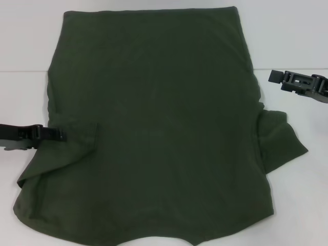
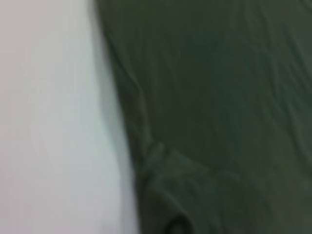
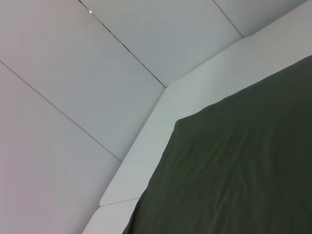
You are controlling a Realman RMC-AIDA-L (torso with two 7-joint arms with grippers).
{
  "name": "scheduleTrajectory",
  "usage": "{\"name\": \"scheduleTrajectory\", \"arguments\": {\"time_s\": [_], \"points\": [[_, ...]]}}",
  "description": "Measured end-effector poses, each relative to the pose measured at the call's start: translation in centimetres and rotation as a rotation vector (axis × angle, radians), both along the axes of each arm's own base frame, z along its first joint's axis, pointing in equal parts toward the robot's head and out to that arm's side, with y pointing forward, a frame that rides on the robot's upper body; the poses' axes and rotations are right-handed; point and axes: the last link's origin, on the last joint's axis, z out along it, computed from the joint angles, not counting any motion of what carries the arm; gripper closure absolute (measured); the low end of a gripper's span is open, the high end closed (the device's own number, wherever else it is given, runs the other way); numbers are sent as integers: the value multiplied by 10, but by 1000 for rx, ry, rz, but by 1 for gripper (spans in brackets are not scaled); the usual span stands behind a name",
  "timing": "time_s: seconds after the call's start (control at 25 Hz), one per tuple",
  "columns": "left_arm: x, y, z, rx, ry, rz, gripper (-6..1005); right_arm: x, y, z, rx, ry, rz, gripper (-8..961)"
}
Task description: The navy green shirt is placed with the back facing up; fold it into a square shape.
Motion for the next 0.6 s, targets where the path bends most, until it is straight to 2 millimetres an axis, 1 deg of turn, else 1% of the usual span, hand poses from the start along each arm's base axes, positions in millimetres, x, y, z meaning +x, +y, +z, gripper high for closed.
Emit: {"name": "scheduleTrajectory", "arguments": {"time_s": [0.08,0.28,0.4,0.44,0.56,0.6], "points": [[4,-2,0,-16,-26,-21,182,0,0,0,0,0,0,137],[14,-11,9,-41,-110,-71,181,0,0,0,1,0,1,138],[18,-20,6,-125,-135,-103,181,0,0,0,1,0,0,139],[19,-25,3,-179,-146,-117,181,0,0,0,1,0,0,139],[19,-35,-3,-265,-158,-125,181,0,0,1,3,0,0,140],[18,-42,-5,-300,-158,-126,181,0,0,1,3,-1,-1,140]]}}
